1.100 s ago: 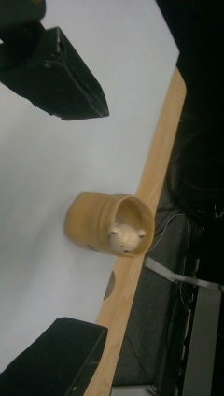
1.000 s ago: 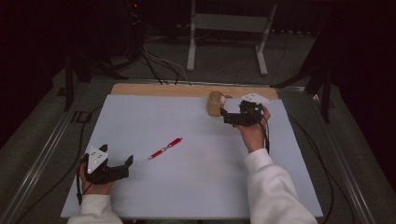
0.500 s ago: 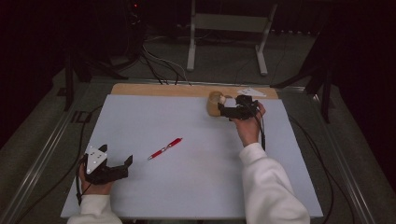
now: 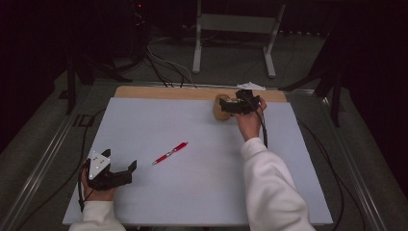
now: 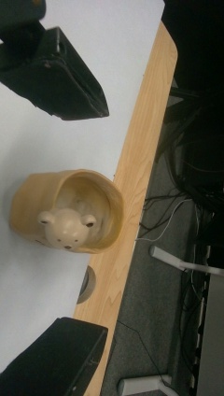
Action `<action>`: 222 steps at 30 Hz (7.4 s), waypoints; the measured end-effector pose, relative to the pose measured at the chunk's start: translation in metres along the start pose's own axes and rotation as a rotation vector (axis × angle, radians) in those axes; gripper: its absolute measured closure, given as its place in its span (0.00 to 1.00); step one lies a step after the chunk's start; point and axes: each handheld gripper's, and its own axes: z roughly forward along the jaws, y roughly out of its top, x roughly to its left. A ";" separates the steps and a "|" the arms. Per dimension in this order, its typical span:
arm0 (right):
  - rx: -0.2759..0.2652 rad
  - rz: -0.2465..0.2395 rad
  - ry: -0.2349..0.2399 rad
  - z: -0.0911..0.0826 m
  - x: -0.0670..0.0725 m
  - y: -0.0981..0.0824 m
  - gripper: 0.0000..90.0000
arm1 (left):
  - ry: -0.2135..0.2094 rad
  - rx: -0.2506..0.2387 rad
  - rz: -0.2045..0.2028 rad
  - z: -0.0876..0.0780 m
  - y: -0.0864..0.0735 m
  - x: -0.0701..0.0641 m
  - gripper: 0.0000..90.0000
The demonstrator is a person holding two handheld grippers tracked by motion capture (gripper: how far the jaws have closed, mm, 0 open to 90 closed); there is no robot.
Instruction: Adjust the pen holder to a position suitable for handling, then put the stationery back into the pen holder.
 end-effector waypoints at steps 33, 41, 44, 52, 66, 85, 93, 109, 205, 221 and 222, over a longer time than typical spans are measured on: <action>0.145 0.138 -0.049 0.041 -0.007 -0.022 0.67 | -0.003 -0.001 -0.006 0.000 -0.001 0.000 0.00; 0.162 0.140 -0.047 0.039 -0.005 -0.023 0.71 | -0.003 0.002 -0.002 0.000 -0.001 0.000 0.00; 0.159 0.155 -0.046 0.037 -0.006 -0.025 0.71 | -0.002 0.002 -0.003 0.000 -0.001 0.000 0.00; 0.150 0.181 -0.030 0.032 -0.008 -0.029 0.71 | -0.001 0.005 -0.002 0.001 -0.001 0.000 0.00; 0.180 0.165 0.082 0.000 -0.006 -0.041 0.71 | -0.002 0.013 0.008 0.002 -0.001 -0.001 0.00; 0.219 -0.066 0.210 -0.052 0.046 -0.072 0.71 | -0.003 0.023 0.017 0.004 -0.001 -0.004 0.00; 0.224 -0.100 0.213 -0.061 0.054 -0.077 0.71 | -0.003 0.026 0.021 0.005 -0.001 -0.005 0.00; 0.107 -0.121 0.204 -0.079 0.051 -0.074 0.16 | -0.003 0.029 0.023 0.005 -0.001 -0.005 0.00; -0.157 -0.030 0.066 -0.181 -0.030 -0.178 0.02 | -0.173 0.175 0.056 0.069 0.015 -0.034 0.02; -0.148 -0.024 0.061 -0.179 -0.031 -0.179 0.02 | -0.258 0.346 0.136 0.089 0.009 -0.048 0.86; -0.147 -0.024 0.061 -0.179 -0.031 -0.179 0.02 | -0.253 0.351 0.141 0.089 0.010 -0.048 0.89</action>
